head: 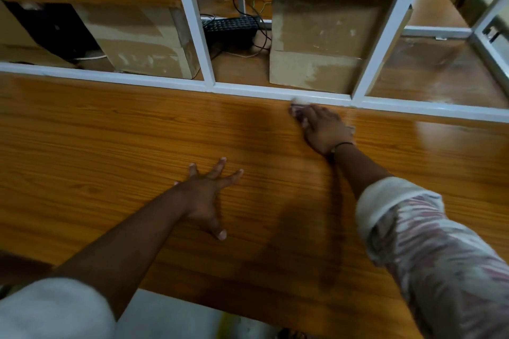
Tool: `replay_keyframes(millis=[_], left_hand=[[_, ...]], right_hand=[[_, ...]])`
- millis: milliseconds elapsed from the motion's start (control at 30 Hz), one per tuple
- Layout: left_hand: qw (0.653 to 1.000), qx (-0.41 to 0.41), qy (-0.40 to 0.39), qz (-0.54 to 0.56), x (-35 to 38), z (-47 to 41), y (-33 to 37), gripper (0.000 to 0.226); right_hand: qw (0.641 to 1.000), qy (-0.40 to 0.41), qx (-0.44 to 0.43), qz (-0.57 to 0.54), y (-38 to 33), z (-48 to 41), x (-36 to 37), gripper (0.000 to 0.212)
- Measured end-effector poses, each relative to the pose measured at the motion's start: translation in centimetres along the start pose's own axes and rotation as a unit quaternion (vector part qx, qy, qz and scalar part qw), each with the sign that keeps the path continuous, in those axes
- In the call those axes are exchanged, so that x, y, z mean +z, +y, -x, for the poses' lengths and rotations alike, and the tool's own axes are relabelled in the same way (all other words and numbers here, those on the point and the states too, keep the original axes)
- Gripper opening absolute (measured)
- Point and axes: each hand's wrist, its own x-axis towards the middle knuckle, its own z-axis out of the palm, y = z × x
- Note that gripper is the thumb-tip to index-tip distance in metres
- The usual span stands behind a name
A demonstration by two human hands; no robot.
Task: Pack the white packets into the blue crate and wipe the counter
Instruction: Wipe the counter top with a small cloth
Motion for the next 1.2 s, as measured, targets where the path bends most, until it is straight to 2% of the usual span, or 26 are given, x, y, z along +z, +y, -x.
replay_keyframes(millis=[100, 167, 233, 367, 433, 533, 600, 733, 833, 900, 1067, 1200], left_hand=[[1.0, -0.001, 0.006, 0.0, 0.1, -0.2, 0.0, 0.145], [1.0, -0.001, 0.007, -0.006, 0.2, -0.5, -0.2, 0.144], [1.0, 0.002, 0.009, -0.009, 0.3, -0.8, -0.5, 0.143], [1.0, 0.008, 0.026, -0.005, 0.8, -1.2, -0.8, 0.143], [0.999, 0.006, 0.039, -0.002, 1.2, -1.3, -1.2, 0.145], [0.999, 0.013, 0.044, -0.022, 1.0, -1.5, -0.3, 0.15], [0.998, 0.01, 0.061, -0.024, 0.7, -1.3, 0.9, 0.144], [0.996, 0.012, 0.085, -0.01, -0.3, -2.0, 3.9, 0.135], [0.995, 0.015, 0.098, -0.032, -1.1, -3.6, 7.2, 0.134], [0.994, 0.026, 0.096, -0.054, -1.9, -4.7, 9.9, 0.133], [0.994, 0.026, 0.067, -0.078, -4.3, -7.7, 15.2, 0.138], [0.994, 0.025, 0.061, -0.092, -4.7, -9.3, 16.2, 0.141]], right_hand=[[0.994, 0.028, 0.101, 0.019, 5.7, 2.8, -1.4, 0.055], [0.992, 0.022, 0.123, 0.029, 6.0, 4.5, -1.5, 0.057], [0.995, 0.014, 0.092, 0.031, 4.0, 6.5, -0.9, 0.058], [0.997, -0.004, -0.061, 0.041, -2.2, 13.0, 0.7, 0.056], [0.994, -0.018, -0.106, 0.034, -4.6, 17.0, 1.6, 0.057], [0.992, -0.034, -0.119, 0.013, -4.1, 22.2, 1.5, 0.056], [0.995, -0.026, -0.096, 0.019, -1.8, 23.7, 1.1, 0.056], [0.999, 0.021, 0.033, 0.036, 5.0, 21.0, -0.2, 0.059], [0.989, 0.039, 0.145, 0.012, 9.3, 18.1, -2.0, 0.06], [0.982, 0.053, 0.179, 0.009, 10.3, 16.5, -2.5, 0.058], [0.99, 0.043, 0.129, 0.019, 9.2, 13.0, -2.5, 0.057], [0.996, 0.042, 0.076, 0.017, 7.5, 8.6, -2.5, 0.055]])
